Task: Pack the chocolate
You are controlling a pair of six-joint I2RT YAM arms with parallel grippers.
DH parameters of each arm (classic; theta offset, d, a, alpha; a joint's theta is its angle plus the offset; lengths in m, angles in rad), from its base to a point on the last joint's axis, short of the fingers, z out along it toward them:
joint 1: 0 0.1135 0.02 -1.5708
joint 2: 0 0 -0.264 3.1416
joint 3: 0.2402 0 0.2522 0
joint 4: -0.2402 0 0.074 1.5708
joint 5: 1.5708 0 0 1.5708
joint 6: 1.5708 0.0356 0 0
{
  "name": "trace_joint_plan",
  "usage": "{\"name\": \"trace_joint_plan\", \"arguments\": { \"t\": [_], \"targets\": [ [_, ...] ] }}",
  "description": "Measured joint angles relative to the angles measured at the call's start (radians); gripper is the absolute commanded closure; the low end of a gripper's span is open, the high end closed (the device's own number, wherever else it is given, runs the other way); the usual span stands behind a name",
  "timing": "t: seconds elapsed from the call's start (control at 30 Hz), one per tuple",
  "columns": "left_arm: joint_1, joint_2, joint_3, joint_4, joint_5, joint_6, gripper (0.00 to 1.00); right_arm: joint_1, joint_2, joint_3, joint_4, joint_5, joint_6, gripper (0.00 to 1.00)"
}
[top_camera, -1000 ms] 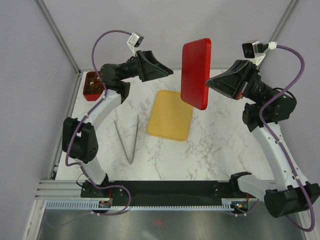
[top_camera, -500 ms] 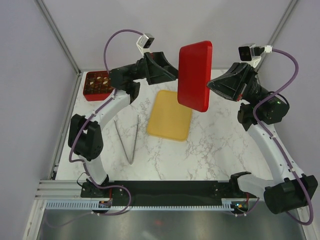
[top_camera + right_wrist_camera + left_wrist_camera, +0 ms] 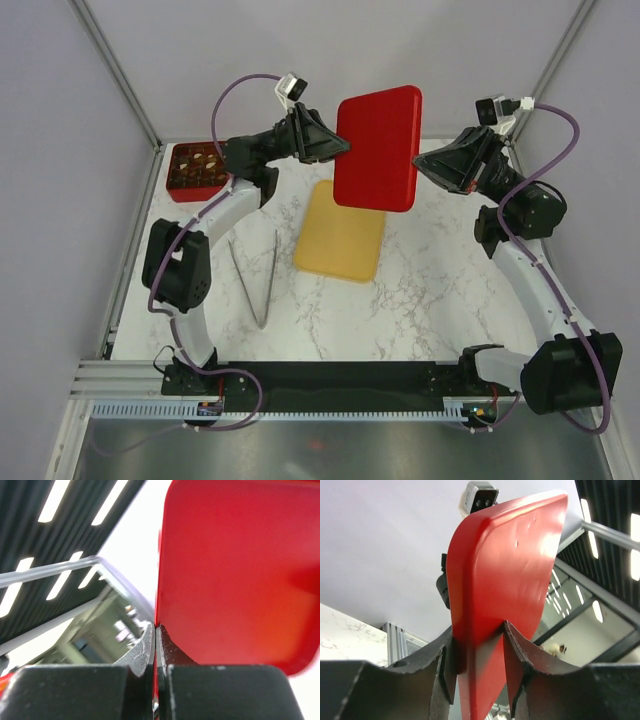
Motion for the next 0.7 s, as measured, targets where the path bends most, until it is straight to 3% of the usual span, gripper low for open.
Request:
{"name": "trace_joint_plan", "arguments": {
  "t": [0.13, 0.3, 0.43, 0.7],
  "targets": [
    [0.047, 0.001, -0.073, -0.011, -0.022, -0.027, 0.77, -0.076, -0.003, -0.029, -0.166, -0.046, -0.138, 0.83],
    [0.086, 0.029, -0.103, -0.016, -0.041, -0.056, 0.81, -0.105, 0.021, 0.032, -0.729, -0.055, -0.587, 0.72],
    [0.092, 0.029, -0.14, -0.012, -0.036, -0.053, 0.82, -0.111, 0.059, 0.042, -1.006, -0.036, -0.814, 0.64],
    [0.113, 0.068, -0.215, -0.029, -0.003, -0.045, 0.82, -0.107, 0.108, 0.024, -1.174, -0.021, -1.036, 0.61]
  ]
}}
